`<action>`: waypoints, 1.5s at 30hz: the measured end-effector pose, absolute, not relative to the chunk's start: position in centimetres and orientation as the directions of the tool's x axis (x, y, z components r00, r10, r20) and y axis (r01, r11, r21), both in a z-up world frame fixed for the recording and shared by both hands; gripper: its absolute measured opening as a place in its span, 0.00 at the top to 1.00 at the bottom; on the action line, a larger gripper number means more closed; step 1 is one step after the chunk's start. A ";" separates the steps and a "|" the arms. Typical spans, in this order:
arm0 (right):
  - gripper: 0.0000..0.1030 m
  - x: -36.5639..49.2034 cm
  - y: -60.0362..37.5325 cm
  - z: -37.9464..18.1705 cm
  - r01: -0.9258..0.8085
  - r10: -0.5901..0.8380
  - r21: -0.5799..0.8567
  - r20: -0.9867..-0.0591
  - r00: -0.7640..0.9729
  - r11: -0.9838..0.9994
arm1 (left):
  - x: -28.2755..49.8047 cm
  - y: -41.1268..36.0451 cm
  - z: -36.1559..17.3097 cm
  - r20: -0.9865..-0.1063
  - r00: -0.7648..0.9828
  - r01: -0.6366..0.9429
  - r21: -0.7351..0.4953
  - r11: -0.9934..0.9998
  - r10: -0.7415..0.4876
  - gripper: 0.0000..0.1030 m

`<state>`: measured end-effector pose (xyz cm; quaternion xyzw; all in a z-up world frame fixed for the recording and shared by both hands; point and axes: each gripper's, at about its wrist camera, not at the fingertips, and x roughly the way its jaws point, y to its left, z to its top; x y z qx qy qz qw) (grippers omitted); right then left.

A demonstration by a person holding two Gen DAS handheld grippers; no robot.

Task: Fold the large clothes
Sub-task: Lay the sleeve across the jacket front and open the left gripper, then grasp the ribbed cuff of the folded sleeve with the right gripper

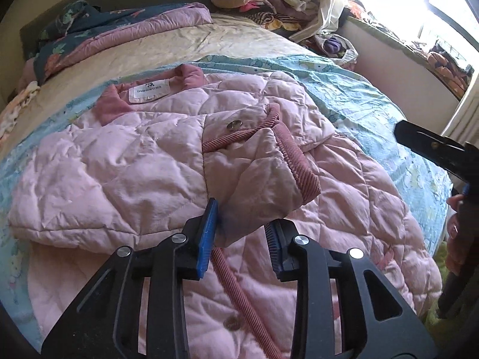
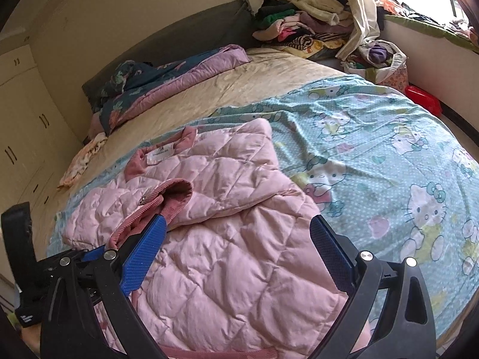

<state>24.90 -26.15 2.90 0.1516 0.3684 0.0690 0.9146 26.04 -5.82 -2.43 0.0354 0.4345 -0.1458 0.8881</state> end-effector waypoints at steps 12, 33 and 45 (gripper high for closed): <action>0.07 25.1 -24.8 2.9 -0.041 0.251 0.318 -0.658 0.710 0.947 | 24.0 -6.9 -1.7 -0.744 0.645 0.345 0.081 0.935 -0.174 0.20; 0.07 27.5 -16.8 -2.2 -0.119 0.436 0.444 -0.730 0.526 0.888 | 23.5 9.7 0.7 -0.711 0.702 -0.036 -0.082 0.996 -0.033 0.09; 0.49 29.3 -13.8 -4.7 -0.118 0.418 0.422 -0.749 0.513 0.899 | 22.8 16.0 0.0 -0.706 0.708 -0.178 -0.170 0.969 0.006 0.09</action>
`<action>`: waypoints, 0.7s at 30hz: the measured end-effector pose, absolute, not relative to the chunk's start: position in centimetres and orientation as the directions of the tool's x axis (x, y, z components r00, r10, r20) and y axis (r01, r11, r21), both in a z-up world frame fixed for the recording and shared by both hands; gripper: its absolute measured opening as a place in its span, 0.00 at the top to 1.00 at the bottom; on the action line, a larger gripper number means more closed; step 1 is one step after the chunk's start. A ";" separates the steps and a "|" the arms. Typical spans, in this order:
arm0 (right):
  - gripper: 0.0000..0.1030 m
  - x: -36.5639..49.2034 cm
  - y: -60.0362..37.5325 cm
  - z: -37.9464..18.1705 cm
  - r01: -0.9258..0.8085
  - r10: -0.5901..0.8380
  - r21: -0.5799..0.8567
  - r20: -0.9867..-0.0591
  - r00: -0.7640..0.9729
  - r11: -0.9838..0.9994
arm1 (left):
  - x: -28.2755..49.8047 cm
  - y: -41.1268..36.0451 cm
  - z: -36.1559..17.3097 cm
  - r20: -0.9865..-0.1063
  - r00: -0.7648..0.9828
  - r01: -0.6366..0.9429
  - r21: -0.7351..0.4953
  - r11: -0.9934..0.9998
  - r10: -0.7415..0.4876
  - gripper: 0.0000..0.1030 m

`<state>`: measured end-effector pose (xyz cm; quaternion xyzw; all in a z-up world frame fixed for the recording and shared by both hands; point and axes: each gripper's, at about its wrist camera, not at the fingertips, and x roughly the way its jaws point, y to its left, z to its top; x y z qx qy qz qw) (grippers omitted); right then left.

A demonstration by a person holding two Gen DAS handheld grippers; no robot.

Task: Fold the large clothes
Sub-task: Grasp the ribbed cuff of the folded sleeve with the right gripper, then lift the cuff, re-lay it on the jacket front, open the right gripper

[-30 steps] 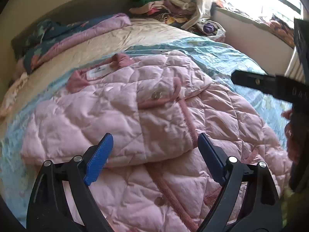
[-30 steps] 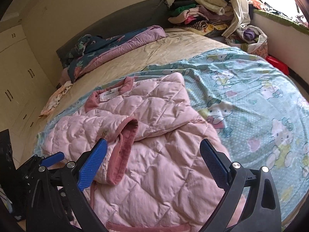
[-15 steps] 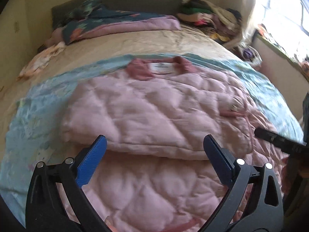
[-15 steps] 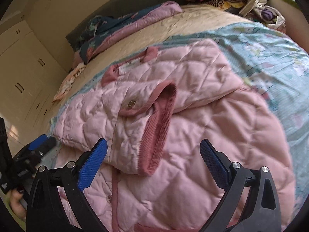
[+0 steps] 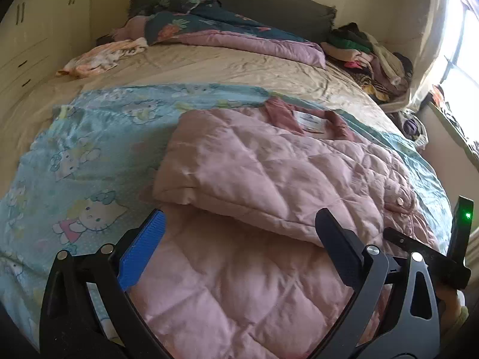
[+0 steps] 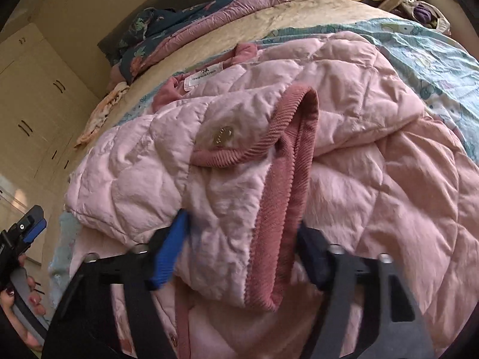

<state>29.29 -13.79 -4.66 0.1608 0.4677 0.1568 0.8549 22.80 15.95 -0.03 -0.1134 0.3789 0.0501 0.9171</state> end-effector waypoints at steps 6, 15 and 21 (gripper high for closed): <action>0.83 29.0 -12.7 -2.0 -0.228 0.436 0.376 -0.689 0.579 0.898 | 22.8 17.6 -0.4 -0.708 0.706 -0.225 -0.202 0.953 0.017 0.09; 0.85 30.3 -12.2 10.0 -0.472 0.470 0.141 -0.523 0.711 0.870 | 24.6 18.2 1.0 -0.699 0.715 -0.232 -0.208 0.950 0.021 0.09; 0.85 32.8 -14.5 10.6 -0.464 0.430 0.077 -0.529 0.732 0.883 | 28.1 17.5 1.9 -0.694 0.719 -0.218 -0.202 0.955 0.017 0.09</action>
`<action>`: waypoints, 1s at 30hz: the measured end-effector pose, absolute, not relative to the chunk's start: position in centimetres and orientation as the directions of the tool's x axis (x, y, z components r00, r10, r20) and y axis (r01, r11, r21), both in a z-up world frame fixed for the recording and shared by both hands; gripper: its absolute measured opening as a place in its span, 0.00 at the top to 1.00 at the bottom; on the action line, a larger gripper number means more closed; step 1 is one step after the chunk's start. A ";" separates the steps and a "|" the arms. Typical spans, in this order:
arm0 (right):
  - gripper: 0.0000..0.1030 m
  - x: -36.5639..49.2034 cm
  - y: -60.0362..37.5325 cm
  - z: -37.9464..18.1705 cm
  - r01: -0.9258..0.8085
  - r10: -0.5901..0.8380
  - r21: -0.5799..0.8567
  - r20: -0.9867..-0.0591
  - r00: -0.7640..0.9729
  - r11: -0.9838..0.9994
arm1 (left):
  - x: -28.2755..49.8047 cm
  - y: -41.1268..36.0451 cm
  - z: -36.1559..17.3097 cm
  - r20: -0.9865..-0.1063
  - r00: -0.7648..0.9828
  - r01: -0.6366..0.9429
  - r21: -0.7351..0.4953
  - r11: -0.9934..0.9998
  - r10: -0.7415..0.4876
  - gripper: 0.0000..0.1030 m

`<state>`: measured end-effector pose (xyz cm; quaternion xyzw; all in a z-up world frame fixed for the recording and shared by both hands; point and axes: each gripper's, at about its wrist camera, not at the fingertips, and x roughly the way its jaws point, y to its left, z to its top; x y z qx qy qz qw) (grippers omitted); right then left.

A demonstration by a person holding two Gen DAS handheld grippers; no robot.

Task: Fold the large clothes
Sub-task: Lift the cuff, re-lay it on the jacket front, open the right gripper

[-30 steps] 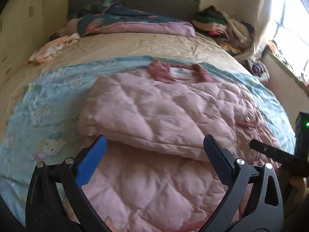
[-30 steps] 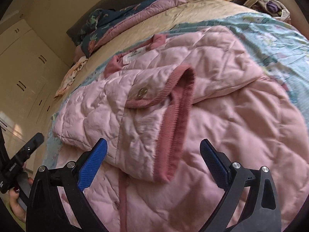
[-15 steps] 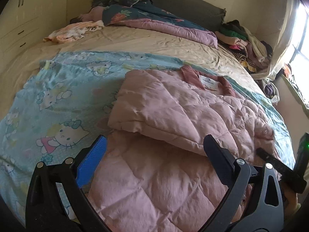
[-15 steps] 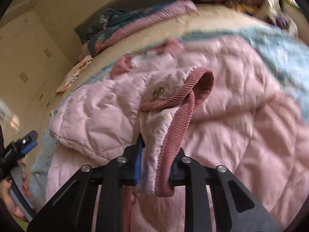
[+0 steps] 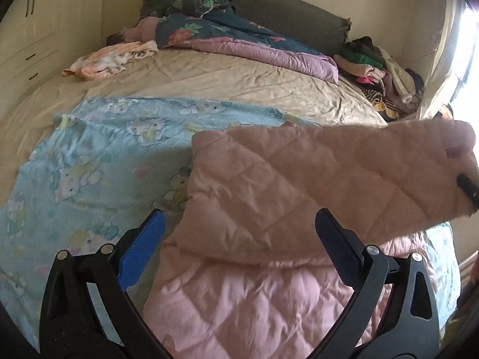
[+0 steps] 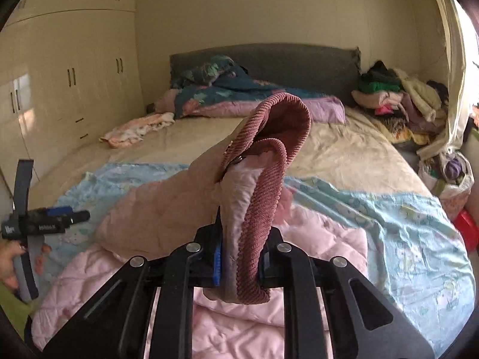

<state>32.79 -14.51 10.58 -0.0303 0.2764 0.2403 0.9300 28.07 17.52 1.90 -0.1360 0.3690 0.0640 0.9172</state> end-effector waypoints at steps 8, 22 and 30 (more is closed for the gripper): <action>0.85 34.8 -17.6 3.5 -0.364 0.373 0.152 -0.634 0.677 0.919 | 31.8 15.4 0.2 -0.735 0.676 -0.177 -0.230 0.957 -0.052 0.09; 0.79 34.7 -17.4 0.1 -0.309 0.349 0.187 -0.688 0.636 0.932 | 34.4 12.2 -3.0 -0.779 0.612 -0.105 -0.253 0.962 -0.138 0.09; 0.59 34.9 -17.2 0.2 -0.284 0.300 0.146 -0.713 0.634 0.948 | 35.1 12.0 -4.6 -0.809 0.577 -0.113 -0.218 0.969 -0.115 0.09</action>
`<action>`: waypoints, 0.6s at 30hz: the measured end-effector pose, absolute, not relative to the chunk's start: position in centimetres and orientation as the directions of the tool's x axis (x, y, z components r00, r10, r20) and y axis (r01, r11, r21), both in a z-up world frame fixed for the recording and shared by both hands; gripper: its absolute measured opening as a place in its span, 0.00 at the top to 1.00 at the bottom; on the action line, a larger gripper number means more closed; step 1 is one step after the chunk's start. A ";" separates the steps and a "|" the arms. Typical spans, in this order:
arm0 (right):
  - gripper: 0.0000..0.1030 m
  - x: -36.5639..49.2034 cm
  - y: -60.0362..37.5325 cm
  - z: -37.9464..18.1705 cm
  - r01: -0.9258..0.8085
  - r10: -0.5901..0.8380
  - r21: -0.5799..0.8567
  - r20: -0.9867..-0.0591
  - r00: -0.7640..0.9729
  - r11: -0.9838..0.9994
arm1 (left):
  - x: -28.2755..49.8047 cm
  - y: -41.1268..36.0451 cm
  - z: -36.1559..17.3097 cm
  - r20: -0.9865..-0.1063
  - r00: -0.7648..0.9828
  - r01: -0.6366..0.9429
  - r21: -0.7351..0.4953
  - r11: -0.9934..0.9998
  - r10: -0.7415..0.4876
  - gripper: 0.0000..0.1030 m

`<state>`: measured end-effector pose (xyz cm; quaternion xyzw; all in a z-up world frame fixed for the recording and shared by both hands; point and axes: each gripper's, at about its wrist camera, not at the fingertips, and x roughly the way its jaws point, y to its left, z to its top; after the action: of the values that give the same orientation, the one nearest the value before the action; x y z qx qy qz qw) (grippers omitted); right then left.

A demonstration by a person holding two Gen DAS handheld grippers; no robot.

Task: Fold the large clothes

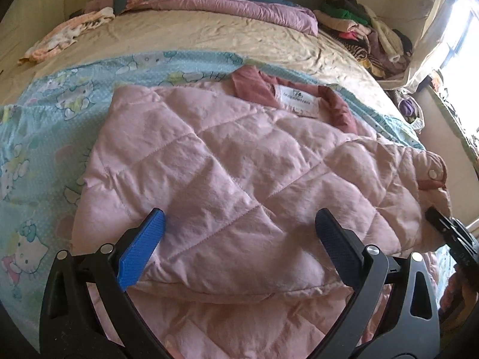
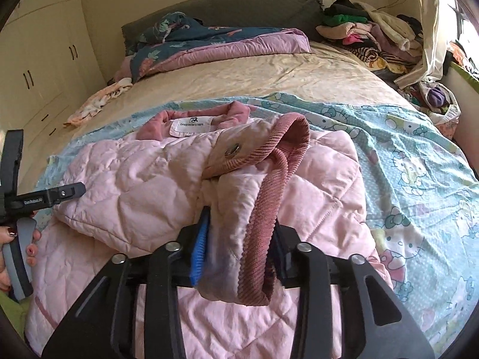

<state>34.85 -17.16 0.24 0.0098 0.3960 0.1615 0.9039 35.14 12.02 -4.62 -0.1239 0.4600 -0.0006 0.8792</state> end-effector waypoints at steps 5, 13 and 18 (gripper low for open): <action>0.44 34.3 -17.9 1.0 -0.234 0.235 0.098 -0.700 0.674 0.967 | 35.3 12.2 -5.4 -0.814 0.572 -0.127 -0.207 0.970 -0.099 0.09; 0.34 33.7 -15.5 2.2 -0.286 0.247 0.061 -0.691 0.679 0.956 | 36.1 12.3 -7.2 -0.827 0.553 -0.122 -0.204 0.971 -0.104 0.08; 0.32 34.1 -11.4 2.5 -0.370 0.286 0.032 -0.698 0.656 0.928 | 36.5 12.9 -8.2 -0.828 0.546 -0.104 -0.219 0.970 -0.129 0.08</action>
<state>34.08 -11.40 2.50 -0.0564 0.3733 0.1807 0.9082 36.49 12.88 -8.20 -0.1221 0.4764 -0.0070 0.8707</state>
